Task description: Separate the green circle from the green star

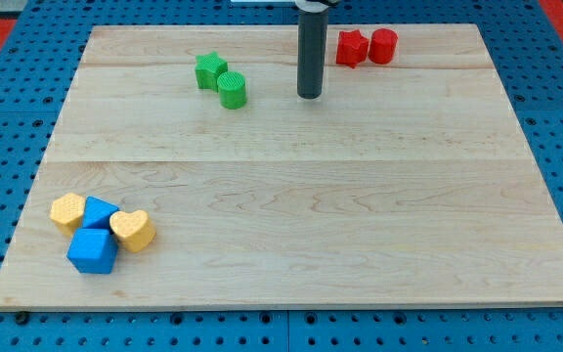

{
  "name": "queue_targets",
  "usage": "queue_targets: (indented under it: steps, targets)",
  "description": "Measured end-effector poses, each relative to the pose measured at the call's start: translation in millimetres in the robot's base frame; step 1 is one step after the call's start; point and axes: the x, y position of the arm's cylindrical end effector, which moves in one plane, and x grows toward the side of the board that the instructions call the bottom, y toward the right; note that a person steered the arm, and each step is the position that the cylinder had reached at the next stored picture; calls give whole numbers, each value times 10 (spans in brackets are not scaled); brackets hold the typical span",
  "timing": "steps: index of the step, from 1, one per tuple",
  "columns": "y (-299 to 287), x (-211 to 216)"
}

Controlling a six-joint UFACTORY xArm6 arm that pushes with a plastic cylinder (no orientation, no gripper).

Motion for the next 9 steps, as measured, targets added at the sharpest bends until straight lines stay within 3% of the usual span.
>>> queue_targets:
  steps: [4, 7, 8, 9]
  targets:
    - [-53, 8]
    - [-1365, 210]
    - [-1222, 49]
    - [-711, -44]
